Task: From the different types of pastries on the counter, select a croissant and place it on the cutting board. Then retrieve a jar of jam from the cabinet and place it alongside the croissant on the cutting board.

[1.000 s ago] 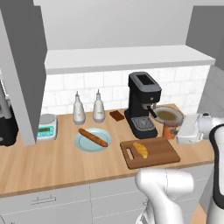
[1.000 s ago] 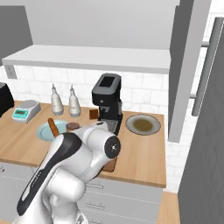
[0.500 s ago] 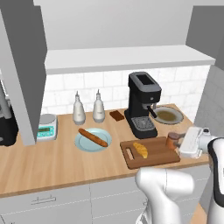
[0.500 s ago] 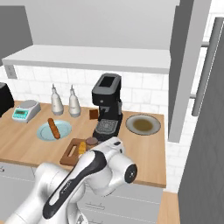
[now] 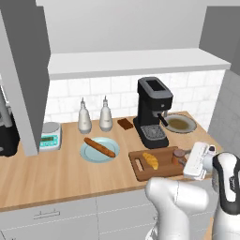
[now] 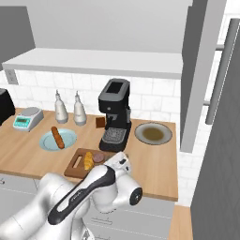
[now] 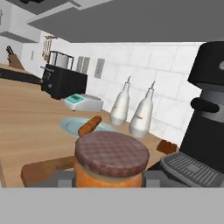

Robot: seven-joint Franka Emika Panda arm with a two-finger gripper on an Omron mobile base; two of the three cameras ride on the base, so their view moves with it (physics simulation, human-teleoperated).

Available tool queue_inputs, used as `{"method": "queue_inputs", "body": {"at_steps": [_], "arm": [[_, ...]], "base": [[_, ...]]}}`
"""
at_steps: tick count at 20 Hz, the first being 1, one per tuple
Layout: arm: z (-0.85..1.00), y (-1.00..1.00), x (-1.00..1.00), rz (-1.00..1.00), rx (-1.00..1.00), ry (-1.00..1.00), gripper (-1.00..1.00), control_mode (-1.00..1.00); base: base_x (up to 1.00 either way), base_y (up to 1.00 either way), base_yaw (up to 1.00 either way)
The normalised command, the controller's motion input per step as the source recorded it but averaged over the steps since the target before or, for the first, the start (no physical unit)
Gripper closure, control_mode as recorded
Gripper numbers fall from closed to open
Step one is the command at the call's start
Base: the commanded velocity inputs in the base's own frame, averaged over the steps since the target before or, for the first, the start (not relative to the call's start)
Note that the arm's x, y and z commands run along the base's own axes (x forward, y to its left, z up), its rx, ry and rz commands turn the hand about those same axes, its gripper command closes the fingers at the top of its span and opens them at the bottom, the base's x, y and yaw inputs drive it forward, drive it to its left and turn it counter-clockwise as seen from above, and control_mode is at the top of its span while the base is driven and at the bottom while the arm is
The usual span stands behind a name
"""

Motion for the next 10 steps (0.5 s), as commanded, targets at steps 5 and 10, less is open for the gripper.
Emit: {"method": "queue_inputs", "body": {"at_steps": [5, 10], "arm": [[-0.53, 0.03, 0.78, 0.0, -0.03, -0.11, 1.0, -1.0], [-0.89, 0.15, 1.0, 0.0, -0.03, -0.08, 1.0, -1.0]], "base": [[0.0, 0.0, 0.0], [0.0, 0.0, 0.0]]}}
